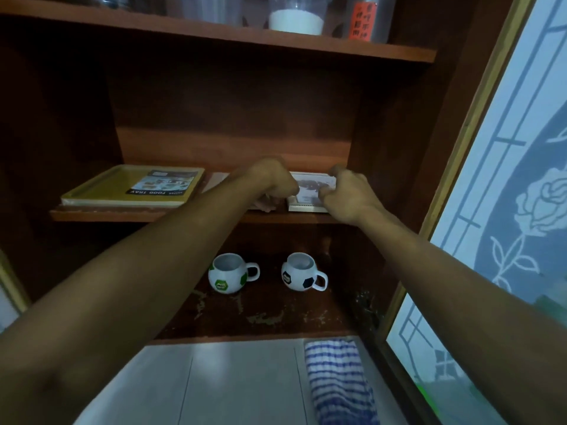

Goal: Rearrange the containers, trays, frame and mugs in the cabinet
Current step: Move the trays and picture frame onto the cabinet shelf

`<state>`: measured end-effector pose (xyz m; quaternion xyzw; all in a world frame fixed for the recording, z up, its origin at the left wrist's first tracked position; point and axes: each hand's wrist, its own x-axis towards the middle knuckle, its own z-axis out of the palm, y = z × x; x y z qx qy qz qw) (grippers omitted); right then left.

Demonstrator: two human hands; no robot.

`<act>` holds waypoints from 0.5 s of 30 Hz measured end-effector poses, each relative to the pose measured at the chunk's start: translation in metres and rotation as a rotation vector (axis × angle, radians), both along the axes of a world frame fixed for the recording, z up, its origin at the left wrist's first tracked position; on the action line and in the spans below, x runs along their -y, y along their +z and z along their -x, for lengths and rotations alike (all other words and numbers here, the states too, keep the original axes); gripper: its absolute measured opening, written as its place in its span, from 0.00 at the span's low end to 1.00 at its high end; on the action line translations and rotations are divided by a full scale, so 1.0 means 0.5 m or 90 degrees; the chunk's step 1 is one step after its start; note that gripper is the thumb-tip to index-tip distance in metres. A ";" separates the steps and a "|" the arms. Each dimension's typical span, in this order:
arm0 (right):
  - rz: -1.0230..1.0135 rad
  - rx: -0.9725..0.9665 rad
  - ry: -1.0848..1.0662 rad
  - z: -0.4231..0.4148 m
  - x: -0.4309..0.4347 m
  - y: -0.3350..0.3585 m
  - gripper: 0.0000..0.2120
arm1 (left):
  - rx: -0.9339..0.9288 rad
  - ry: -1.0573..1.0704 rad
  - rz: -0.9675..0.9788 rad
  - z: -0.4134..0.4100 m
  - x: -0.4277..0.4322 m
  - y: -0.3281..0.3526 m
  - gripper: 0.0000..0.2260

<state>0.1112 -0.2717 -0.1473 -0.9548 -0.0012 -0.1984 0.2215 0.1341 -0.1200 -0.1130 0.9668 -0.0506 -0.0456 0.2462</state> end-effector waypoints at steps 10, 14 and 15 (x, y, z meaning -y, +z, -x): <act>0.106 0.082 0.105 0.080 -0.045 -0.059 0.28 | 0.426 -0.055 -0.107 0.111 -0.082 -0.102 0.19; 0.169 0.072 0.099 0.121 -0.066 -0.079 0.35 | 0.463 -0.079 -0.176 0.124 -0.118 -0.147 0.30; 0.184 0.055 0.096 0.132 -0.074 -0.086 0.37 | 0.468 -0.088 -0.190 0.129 -0.126 -0.156 0.31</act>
